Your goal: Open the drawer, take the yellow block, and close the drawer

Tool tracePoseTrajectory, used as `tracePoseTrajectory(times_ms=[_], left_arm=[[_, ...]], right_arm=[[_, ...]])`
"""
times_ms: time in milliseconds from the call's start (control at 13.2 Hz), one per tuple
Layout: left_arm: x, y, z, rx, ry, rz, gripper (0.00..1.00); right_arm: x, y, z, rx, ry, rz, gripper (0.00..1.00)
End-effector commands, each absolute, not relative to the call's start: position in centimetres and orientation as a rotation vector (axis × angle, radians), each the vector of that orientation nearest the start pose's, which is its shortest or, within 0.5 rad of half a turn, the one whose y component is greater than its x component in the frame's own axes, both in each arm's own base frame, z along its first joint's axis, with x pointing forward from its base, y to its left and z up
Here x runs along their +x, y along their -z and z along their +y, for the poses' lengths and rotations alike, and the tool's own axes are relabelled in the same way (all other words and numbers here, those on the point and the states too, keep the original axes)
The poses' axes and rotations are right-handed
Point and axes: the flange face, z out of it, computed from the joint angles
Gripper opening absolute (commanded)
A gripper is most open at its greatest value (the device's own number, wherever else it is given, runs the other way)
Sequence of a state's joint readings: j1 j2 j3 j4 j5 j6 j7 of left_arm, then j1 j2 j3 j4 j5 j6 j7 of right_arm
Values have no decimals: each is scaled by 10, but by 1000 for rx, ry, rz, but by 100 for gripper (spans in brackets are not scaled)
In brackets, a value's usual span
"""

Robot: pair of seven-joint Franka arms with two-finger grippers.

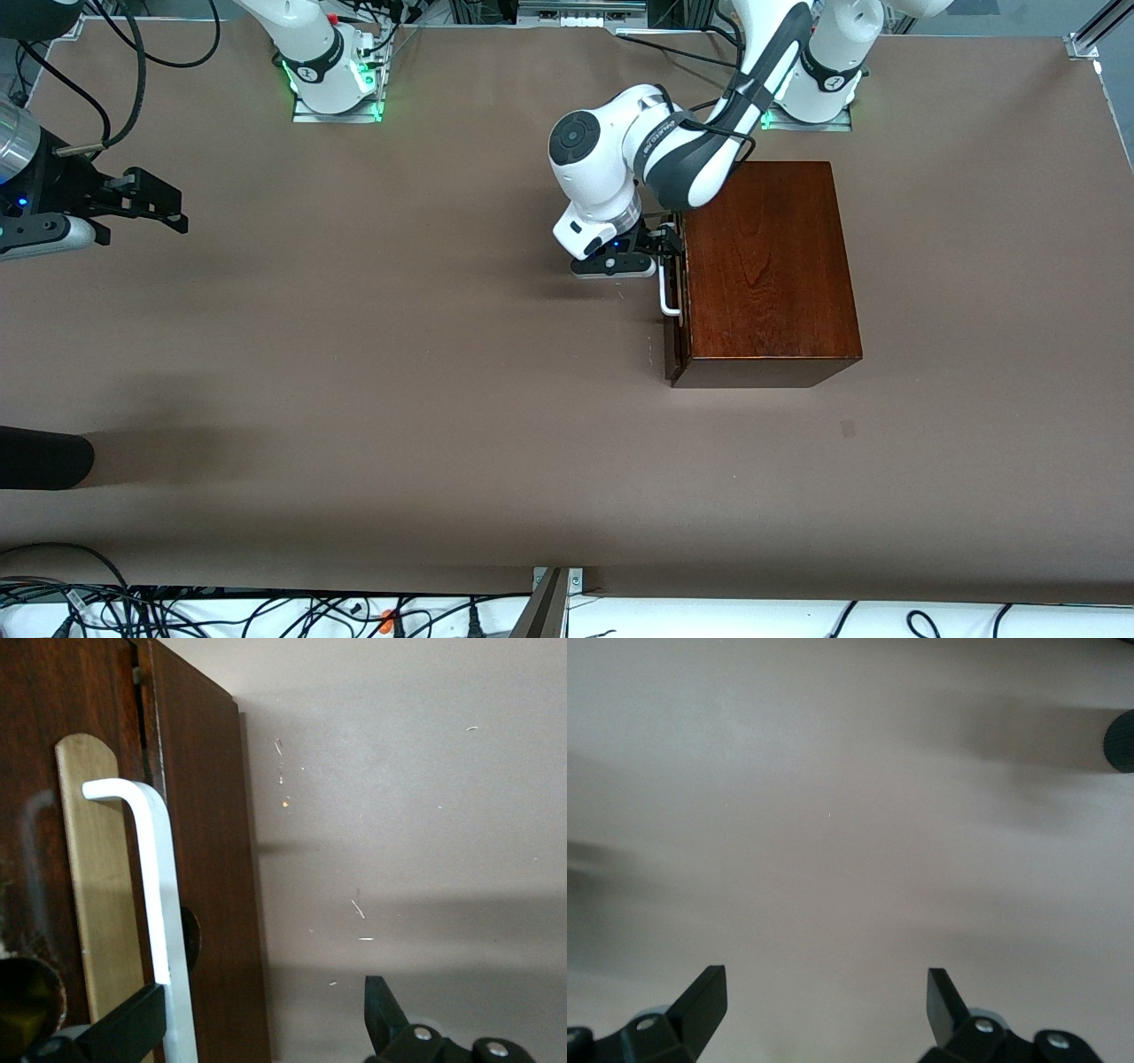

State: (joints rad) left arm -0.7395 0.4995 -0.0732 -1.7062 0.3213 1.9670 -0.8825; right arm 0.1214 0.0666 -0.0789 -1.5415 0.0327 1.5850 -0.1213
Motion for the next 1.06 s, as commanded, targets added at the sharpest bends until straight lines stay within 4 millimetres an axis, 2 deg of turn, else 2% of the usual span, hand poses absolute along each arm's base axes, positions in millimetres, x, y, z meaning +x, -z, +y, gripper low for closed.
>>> tracePoseTrajectory(times_ms=[0,228,607,987], left_arm=[[454,-287,-451,-2726,92,133,100],[456,-286,-451,-2729,101,130,100],[454,-267,-459,-2749,103,145,100],[459,-279,-477,-2820,123,128,100]], right_arm=[[575,-607,29,-3109,-37,-243,100],[575,-607,28,-3109,-37,-241,100],[575,-607,28,-3109,-39,-241,100],[575,-607,28,-3110,-39,-239,100]])
